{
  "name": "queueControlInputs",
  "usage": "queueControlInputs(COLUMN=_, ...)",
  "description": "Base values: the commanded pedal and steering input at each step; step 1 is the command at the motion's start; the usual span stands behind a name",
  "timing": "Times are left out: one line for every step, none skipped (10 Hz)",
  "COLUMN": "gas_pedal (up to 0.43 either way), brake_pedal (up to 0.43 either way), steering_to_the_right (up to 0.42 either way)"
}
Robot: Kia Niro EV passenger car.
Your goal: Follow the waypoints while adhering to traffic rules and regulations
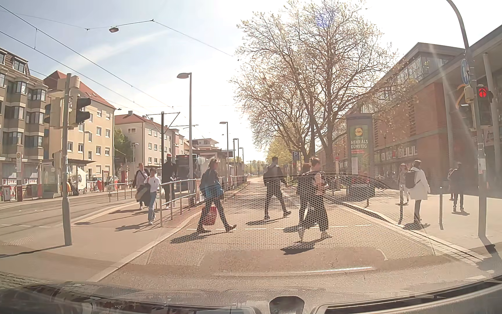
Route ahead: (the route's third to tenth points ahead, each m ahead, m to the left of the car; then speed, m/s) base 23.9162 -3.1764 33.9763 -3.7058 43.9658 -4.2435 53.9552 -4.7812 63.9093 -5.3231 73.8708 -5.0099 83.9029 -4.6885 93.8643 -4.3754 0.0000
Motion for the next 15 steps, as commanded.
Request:
queueControlInputs(gas_pedal=0.000, brake_pedal=0.195, steering_to_the_right=-0.006)
queueControlInputs(gas_pedal=0.000, brake_pedal=0.195, steering_to_the_right=-0.006)
queueControlInputs(gas_pedal=0.000, brake_pedal=0.195, steering_to_the_right=-0.006)
queueControlInputs(gas_pedal=0.000, brake_pedal=0.195, steering_to_the_right=-0.006)
queueControlInputs(gas_pedal=0.000, brake_pedal=0.195, steering_to_the_right=-0.006)
queueControlInputs(gas_pedal=0.000, brake_pedal=0.195, steering_to_the_right=-0.006)
queueControlInputs(gas_pedal=0.000, brake_pedal=0.189, steering_to_the_right=-0.006)
queueControlInputs(gas_pedal=0.000, brake_pedal=0.195, steering_to_the_right=-0.006)
queueControlInputs(gas_pedal=0.000, brake_pedal=0.195, steering_to_the_right=-0.006)
queueControlInputs(gas_pedal=0.000, brake_pedal=0.195, steering_to_the_right=-0.006)
queueControlInputs(gas_pedal=0.000, brake_pedal=0.195, steering_to_the_right=-0.006)
queueControlInputs(gas_pedal=0.000, brake_pedal=0.189, steering_to_the_right=-0.006)
queueControlInputs(gas_pedal=0.000, brake_pedal=0.195, steering_to_the_right=-0.006)
queueControlInputs(gas_pedal=0.000, brake_pedal=0.195, steering_to_the_right=-0.006)
queueControlInputs(gas_pedal=0.000, brake_pedal=0.195, steering_to_the_right=-0.006)
